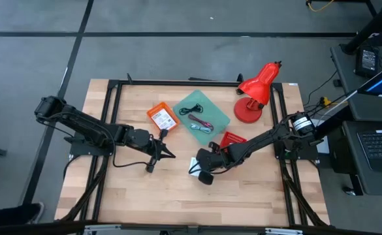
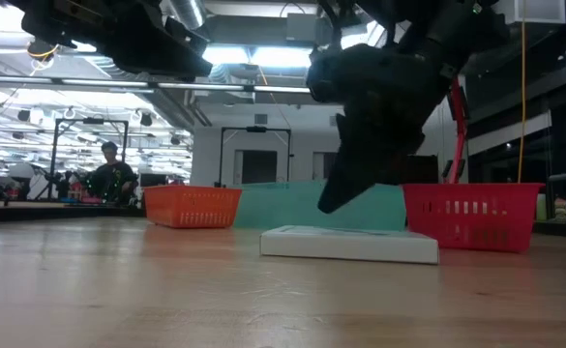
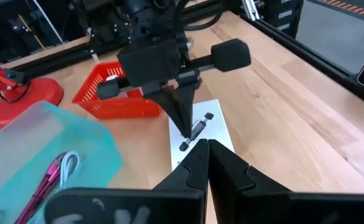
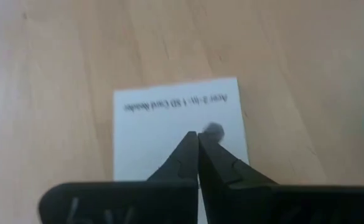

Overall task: Pick and place items into bin
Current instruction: Put the white card reader box into the orange bin

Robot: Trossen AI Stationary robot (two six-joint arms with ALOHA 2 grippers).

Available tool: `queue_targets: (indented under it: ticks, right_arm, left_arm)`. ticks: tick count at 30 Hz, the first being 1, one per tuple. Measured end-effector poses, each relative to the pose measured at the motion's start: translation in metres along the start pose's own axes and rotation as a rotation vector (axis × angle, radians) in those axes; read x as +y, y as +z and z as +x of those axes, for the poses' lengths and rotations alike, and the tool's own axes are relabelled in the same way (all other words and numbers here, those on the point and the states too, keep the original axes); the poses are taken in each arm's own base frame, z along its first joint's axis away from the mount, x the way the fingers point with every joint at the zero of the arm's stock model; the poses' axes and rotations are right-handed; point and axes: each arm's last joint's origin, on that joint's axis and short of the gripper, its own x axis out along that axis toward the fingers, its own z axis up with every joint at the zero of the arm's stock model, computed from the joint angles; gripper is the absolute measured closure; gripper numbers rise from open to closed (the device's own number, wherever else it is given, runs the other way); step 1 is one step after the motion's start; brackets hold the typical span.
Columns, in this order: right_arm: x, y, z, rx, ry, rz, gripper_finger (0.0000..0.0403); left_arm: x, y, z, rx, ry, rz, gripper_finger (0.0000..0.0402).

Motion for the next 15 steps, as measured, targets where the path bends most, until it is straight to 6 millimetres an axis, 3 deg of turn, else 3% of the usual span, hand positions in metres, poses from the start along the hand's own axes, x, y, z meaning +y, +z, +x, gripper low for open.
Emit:
queue_targets:
  ticks: [15]
  right_arm:
    - [-0.011,-0.004,0.001,0.077,-0.058,-0.068,0.0403]
  left_arm:
    - [-0.009,-0.006,0.008,0.020,-0.134,0.003,0.0398]
